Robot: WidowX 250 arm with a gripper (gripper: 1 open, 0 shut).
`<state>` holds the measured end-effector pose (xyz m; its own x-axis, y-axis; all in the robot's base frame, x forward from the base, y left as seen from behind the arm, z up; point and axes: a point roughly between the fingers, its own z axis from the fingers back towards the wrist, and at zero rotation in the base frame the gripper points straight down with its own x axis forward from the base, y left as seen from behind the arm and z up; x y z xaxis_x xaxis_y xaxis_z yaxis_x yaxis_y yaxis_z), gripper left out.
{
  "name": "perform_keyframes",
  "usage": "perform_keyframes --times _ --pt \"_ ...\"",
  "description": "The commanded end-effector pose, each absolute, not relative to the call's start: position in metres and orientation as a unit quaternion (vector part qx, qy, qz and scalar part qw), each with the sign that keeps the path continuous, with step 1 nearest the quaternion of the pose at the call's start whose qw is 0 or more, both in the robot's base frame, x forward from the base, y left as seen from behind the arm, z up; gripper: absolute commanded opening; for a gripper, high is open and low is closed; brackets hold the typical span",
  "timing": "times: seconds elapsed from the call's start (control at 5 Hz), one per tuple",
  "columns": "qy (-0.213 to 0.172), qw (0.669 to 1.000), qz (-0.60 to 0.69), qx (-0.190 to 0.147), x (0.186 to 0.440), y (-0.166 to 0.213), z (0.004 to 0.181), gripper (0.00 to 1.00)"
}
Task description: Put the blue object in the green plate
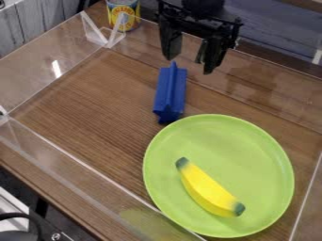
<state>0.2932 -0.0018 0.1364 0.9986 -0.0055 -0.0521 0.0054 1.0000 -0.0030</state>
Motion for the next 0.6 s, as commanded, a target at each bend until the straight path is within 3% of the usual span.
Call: perform_keyframes --times 0.0,0.4 --pt "0.024 1.0 0.002 -0.001 0.296 0.002 0.128 1.0" --pt "0.009 1.0 0.02 0.0 0.301 0.017 0.112 1.0"
